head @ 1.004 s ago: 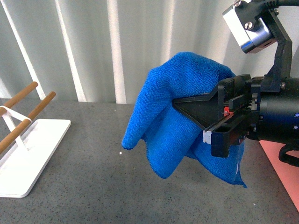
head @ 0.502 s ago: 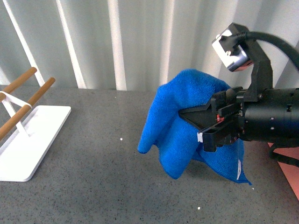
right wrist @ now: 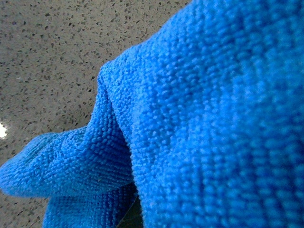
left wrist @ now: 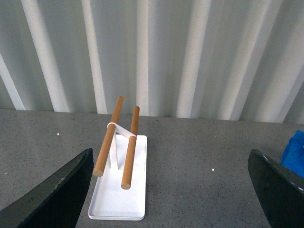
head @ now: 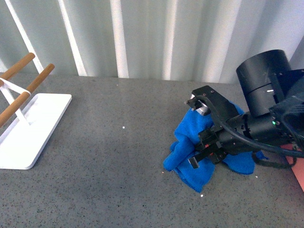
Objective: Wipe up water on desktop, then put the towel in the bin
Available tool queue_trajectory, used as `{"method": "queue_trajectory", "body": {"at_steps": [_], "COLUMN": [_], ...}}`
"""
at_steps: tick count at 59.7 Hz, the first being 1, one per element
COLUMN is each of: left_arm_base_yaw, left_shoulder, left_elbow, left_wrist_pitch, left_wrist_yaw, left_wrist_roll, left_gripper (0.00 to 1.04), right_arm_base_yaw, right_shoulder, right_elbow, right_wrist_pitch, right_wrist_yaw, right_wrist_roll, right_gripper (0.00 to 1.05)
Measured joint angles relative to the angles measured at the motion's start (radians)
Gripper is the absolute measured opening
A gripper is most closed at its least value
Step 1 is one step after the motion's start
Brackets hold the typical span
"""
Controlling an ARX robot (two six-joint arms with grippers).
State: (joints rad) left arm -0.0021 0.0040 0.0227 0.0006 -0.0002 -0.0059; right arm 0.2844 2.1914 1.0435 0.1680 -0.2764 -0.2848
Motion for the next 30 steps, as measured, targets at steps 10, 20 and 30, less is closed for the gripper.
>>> {"method": "queue_trajectory", "body": {"at_steps": [10, 20, 30], "left_arm_base_yaw": [0.000, 0.000, 0.000], "left_shoulder": [0.000, 0.000, 0.000], "left_elbow": [0.000, 0.000, 0.000], "left_wrist_pitch": [0.000, 0.000, 0.000], "left_wrist_yaw": [0.000, 0.000, 0.000], "left_wrist_roll": [0.000, 0.000, 0.000], "left_gripper": [0.98, 0.98, 0.98], "right_arm_base_yaw": [0.026, 0.069, 0.135], "right_shoulder": [0.088, 0.150, 0.196], "right_elbow": [0.195, 0.336, 0.432], "right_wrist_pitch": [-0.143, -0.218, -0.247], "right_wrist_yaw": [0.034, 0.040, 0.006], "right_wrist_roll": [-0.051, -0.070, -0.079], "right_gripper": [0.06, 0.06, 0.06]}}
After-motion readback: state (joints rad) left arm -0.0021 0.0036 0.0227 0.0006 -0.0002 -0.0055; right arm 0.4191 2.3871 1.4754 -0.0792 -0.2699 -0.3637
